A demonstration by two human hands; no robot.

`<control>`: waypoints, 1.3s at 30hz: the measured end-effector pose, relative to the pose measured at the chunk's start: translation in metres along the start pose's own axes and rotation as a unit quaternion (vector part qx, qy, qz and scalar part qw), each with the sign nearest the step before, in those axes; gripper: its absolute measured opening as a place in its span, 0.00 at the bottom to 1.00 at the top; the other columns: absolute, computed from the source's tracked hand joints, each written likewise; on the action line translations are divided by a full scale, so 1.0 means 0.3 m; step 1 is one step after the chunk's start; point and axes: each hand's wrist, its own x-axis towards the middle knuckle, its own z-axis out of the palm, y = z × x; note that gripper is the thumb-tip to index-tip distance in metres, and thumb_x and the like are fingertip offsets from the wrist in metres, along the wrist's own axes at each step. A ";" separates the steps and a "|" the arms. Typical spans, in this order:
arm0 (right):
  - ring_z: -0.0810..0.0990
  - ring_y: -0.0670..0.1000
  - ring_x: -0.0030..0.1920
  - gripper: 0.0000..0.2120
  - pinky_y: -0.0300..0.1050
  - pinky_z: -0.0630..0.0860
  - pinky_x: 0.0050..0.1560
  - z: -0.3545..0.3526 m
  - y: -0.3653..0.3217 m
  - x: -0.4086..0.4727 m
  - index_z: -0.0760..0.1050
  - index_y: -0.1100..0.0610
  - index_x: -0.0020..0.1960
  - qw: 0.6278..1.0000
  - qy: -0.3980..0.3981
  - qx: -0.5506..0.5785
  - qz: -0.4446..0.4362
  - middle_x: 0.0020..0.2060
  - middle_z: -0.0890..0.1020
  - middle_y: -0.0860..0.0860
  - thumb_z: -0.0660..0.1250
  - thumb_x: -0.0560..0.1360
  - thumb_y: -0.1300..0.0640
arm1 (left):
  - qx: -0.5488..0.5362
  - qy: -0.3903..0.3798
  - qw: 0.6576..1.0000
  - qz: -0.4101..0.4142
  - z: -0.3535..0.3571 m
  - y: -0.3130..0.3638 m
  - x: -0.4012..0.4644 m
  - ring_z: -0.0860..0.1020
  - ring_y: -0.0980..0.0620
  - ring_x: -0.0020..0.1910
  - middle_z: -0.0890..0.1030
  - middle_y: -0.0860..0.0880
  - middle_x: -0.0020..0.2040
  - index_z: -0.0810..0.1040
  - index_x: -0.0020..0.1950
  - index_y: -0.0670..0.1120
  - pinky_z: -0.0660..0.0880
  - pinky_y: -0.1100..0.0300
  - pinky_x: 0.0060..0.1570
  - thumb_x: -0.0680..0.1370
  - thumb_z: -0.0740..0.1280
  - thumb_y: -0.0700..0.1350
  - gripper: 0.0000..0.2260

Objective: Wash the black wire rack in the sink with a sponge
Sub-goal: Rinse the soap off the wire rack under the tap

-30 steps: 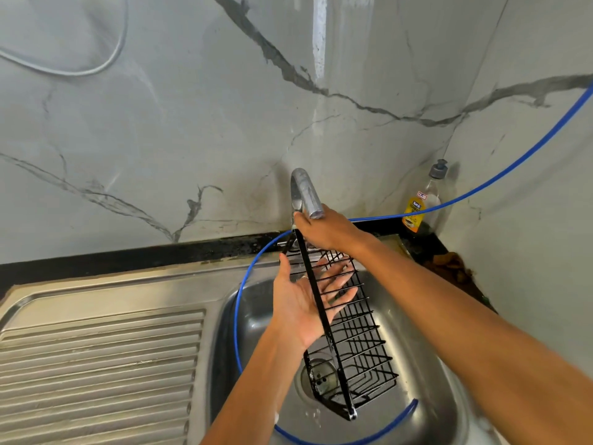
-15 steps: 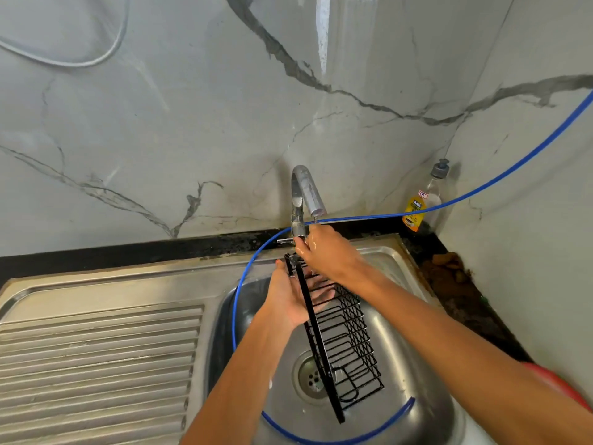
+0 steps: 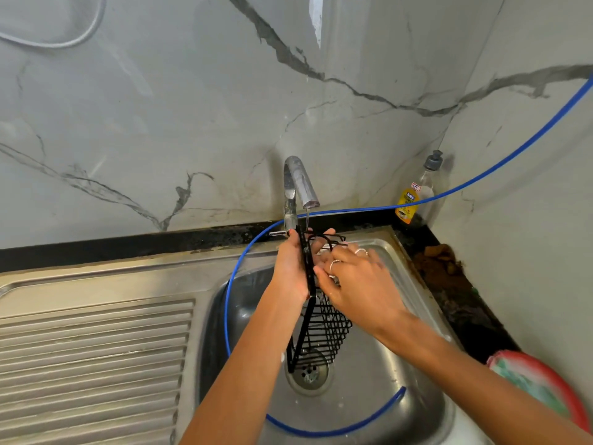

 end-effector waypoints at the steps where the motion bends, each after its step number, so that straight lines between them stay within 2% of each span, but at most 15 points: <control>1: 0.80 0.52 0.48 0.18 0.48 0.74 0.46 -0.007 0.004 -0.008 0.82 0.52 0.44 1.000 0.009 -0.002 0.007 0.44 0.81 0.46 0.55 0.76 0.48 | -0.004 -0.014 1.000 0.002 0.011 0.000 -0.001 0.83 0.42 0.38 0.84 0.39 0.38 0.85 0.37 0.39 0.74 0.49 0.47 0.82 0.44 0.60 0.37; 3: 0.79 0.51 0.52 0.14 0.49 0.73 0.51 -0.016 0.004 -0.021 0.80 0.52 0.51 0.999 0.028 0.030 0.019 0.50 0.80 0.47 0.57 0.76 0.51 | -0.008 -0.011 1.000 0.013 0.009 0.012 0.010 0.79 0.43 0.45 0.84 0.38 0.43 0.86 0.38 0.40 0.72 0.51 0.48 0.81 0.45 0.62 0.38; 6: 0.74 0.52 0.64 0.20 0.51 0.70 0.66 -0.012 -0.024 -0.041 0.74 0.55 0.65 0.995 0.013 0.095 0.005 0.64 0.76 0.52 0.53 0.78 0.50 | -0.017 -0.020 1.000 -0.001 0.013 0.034 0.023 0.77 0.40 0.51 0.79 0.34 0.54 0.78 0.59 0.38 0.74 0.48 0.50 0.80 0.45 0.65 0.35; 9: 0.63 0.48 0.73 0.27 0.43 0.51 0.74 0.014 -0.069 -0.043 0.67 0.55 0.73 0.996 -0.032 0.086 -0.016 0.72 0.68 0.51 0.44 0.79 0.46 | -0.029 -0.025 0.999 0.014 0.026 0.043 0.025 0.78 0.40 0.51 0.79 0.35 0.52 0.76 0.59 0.39 0.79 0.50 0.46 0.80 0.45 0.65 0.34; 14: 0.48 0.45 0.77 0.29 0.46 0.39 0.74 0.051 -0.093 0.067 0.55 0.52 0.77 0.992 -0.092 0.078 0.029 0.77 0.56 0.47 0.36 0.79 0.46 | -0.057 -0.053 0.997 0.018 0.014 0.051 0.030 0.81 0.39 0.51 0.80 0.35 0.53 0.76 0.61 0.37 0.80 0.49 0.47 0.76 0.46 0.71 0.40; 17: 0.45 0.46 0.77 0.24 0.54 0.39 0.74 0.067 -0.072 0.189 0.51 0.50 0.78 0.981 -0.143 0.093 0.091 0.77 0.53 0.46 0.43 0.82 0.49 | -0.062 -0.034 0.996 0.057 0.027 0.041 0.010 0.82 0.44 0.50 0.83 0.40 0.52 0.82 0.55 0.39 0.76 0.49 0.50 0.77 0.48 0.70 0.39; 19: 0.45 0.50 0.77 0.24 0.59 0.38 0.73 0.078 -0.053 0.270 0.52 0.48 0.78 0.971 -0.169 0.110 0.126 0.77 0.54 0.47 0.44 0.82 0.48 | -0.063 -0.024 0.995 0.078 0.037 0.039 0.008 0.80 0.45 0.55 0.81 0.41 0.58 0.78 0.63 0.41 0.75 0.51 0.50 0.78 0.49 0.68 0.35; 21: 0.54 0.55 0.76 0.24 0.63 0.44 0.73 0.079 -0.043 0.341 0.60 0.51 0.74 0.961 -0.187 0.111 0.170 0.74 0.63 0.52 0.45 0.81 0.47 | -0.066 -0.012 0.995 0.073 0.047 0.043 -0.002 0.78 0.44 0.58 0.79 0.41 0.61 0.75 0.66 0.43 0.74 0.47 0.57 0.77 0.49 0.69 0.35; 23: 0.71 0.58 0.65 0.21 0.60 0.58 0.69 0.057 -0.045 0.388 0.73 0.56 0.61 0.952 -0.183 0.113 0.217 0.59 0.78 0.56 0.49 0.80 0.47 | -0.068 -0.023 0.996 0.055 0.047 0.049 -0.016 0.77 0.41 0.60 0.79 0.38 0.62 0.76 0.63 0.41 0.72 0.47 0.59 0.75 0.49 0.72 0.38; 26: 0.78 0.56 0.49 0.18 0.51 0.70 0.59 0.039 -0.045 0.424 0.72 0.54 0.44 0.944 -0.171 0.151 0.237 0.36 0.76 0.50 0.54 0.78 0.42 | -0.077 -0.054 0.994 0.052 0.038 0.051 -0.032 0.77 0.42 0.48 0.78 0.37 0.56 0.74 0.65 0.39 0.71 0.54 0.44 0.73 0.48 0.75 0.43; 30: 0.80 0.56 0.47 0.25 0.45 0.72 0.48 0.039 -0.044 0.452 0.76 0.58 0.52 0.952 -0.184 0.129 0.209 0.40 0.78 0.53 0.53 0.78 0.38 | -0.105 -0.065 0.991 0.058 0.029 0.056 -0.045 0.77 0.44 0.36 0.78 0.39 0.46 0.72 0.68 0.38 0.74 0.57 0.35 0.75 0.47 0.72 0.42; 34: 0.79 0.56 0.44 0.25 0.44 0.68 0.43 0.070 -0.058 0.430 0.75 0.58 0.50 0.954 -0.168 0.137 0.208 0.36 0.77 0.53 0.50 0.80 0.39 | -0.103 -0.037 0.992 0.061 0.038 0.049 -0.071 0.82 0.43 0.43 0.81 0.39 0.55 0.72 0.68 0.40 0.81 0.54 0.40 0.77 0.49 0.70 0.38; 36: 0.79 0.58 0.52 0.25 0.46 0.65 0.46 0.085 -0.069 0.397 0.74 0.59 0.56 0.976 -0.156 0.067 0.138 0.47 0.80 0.57 0.47 0.81 0.42 | -0.092 -0.016 0.993 0.065 0.042 0.039 -0.077 0.82 0.42 0.49 0.81 0.40 0.60 0.76 0.65 0.44 0.80 0.49 0.49 0.77 0.52 0.69 0.34; 37: 0.77 0.59 0.57 0.24 0.48 0.65 0.52 0.083 -0.072 0.375 0.73 0.59 0.60 0.983 -0.148 0.039 0.106 0.54 0.79 0.58 0.47 0.81 0.44 | -0.090 -0.008 0.993 0.072 0.043 0.036 -0.078 0.82 0.42 0.51 0.82 0.41 0.58 0.78 0.62 0.45 0.78 0.46 0.54 0.77 0.53 0.68 0.31; 39: 0.67 0.58 0.69 0.25 0.54 0.58 0.67 0.060 -0.080 0.317 0.64 0.59 0.72 0.982 -0.160 0.043 0.087 0.68 0.70 0.58 0.46 0.81 0.46 | -0.087 -0.009 0.991 0.096 0.048 0.031 -0.084 0.84 0.45 0.45 0.86 0.44 0.46 0.79 0.54 0.46 0.78 0.47 0.50 0.79 0.52 0.65 0.26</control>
